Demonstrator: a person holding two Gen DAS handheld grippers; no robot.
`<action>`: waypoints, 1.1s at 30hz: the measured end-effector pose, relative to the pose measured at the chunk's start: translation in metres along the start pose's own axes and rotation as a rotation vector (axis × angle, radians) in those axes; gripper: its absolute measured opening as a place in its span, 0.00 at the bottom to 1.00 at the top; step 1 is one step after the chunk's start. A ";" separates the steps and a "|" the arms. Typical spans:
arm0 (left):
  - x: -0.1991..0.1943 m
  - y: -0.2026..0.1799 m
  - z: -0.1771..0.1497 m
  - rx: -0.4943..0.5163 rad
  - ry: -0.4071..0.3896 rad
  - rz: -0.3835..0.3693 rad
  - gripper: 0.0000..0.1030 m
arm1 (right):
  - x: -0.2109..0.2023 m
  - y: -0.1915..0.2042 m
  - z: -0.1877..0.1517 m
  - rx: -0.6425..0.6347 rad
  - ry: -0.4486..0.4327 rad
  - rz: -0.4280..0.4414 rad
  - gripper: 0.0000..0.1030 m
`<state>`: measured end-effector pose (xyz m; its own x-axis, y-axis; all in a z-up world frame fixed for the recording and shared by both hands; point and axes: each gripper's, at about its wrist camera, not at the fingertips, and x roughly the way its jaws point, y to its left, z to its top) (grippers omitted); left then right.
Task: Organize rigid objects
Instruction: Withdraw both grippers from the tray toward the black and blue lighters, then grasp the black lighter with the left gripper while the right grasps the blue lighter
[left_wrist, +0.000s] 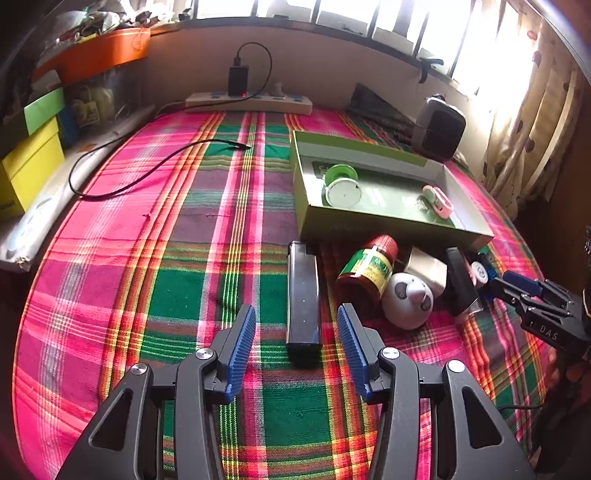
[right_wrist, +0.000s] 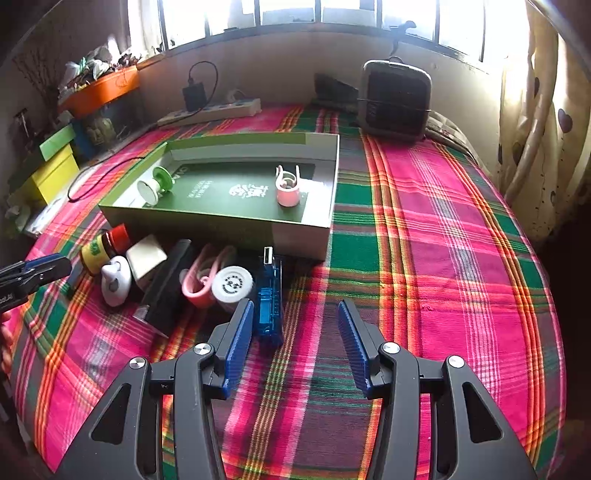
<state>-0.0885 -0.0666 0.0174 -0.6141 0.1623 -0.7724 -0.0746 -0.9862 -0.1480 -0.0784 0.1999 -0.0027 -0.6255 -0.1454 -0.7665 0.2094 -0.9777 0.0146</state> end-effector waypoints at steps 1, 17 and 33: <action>0.002 -0.001 -0.001 0.006 0.007 0.009 0.44 | 0.001 0.001 0.000 -0.006 0.004 0.001 0.47; 0.019 -0.008 0.007 0.068 0.024 0.084 0.44 | 0.016 -0.001 0.008 -0.021 0.030 -0.018 0.47; 0.023 -0.002 0.014 0.041 0.010 0.098 0.38 | 0.015 -0.007 0.009 -0.001 0.020 -0.017 0.28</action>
<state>-0.1135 -0.0618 0.0091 -0.6121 0.0647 -0.7881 -0.0468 -0.9979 -0.0455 -0.0962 0.2035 -0.0090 -0.6137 -0.1252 -0.7795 0.1993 -0.9799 0.0005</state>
